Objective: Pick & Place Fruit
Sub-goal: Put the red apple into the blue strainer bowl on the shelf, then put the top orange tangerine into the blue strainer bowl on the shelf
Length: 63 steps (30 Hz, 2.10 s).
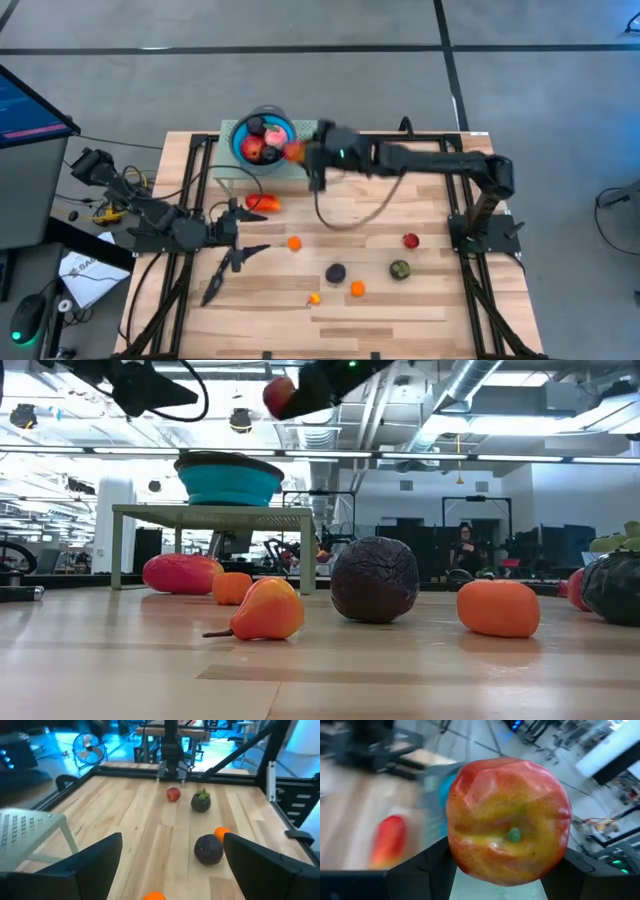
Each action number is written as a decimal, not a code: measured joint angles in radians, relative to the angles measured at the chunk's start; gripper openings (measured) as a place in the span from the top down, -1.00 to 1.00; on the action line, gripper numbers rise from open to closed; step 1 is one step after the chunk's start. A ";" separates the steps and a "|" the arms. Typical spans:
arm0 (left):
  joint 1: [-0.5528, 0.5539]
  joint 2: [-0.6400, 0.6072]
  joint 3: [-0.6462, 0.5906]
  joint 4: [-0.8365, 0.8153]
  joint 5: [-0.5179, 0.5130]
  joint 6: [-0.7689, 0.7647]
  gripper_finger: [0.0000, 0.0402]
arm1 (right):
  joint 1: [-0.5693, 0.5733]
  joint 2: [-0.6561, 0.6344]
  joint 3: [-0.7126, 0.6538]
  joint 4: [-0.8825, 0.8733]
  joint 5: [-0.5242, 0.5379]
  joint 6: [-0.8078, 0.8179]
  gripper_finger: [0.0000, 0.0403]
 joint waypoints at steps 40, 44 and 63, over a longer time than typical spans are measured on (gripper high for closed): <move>-0.001 0.036 -0.001 0.000 -0.008 -0.058 -0.65 | -0.136 0.334 0.720 -0.673 -0.163 0.043 -0.62; -0.001 0.036 -0.001 -0.006 -0.009 -0.060 -0.65 | -0.098 0.246 0.720 -0.781 -0.160 0.083 -0.58; 0.003 0.146 -0.048 0.042 0.115 0.027 -0.65 | 0.344 -0.265 -0.609 0.031 -0.004 0.765 -0.42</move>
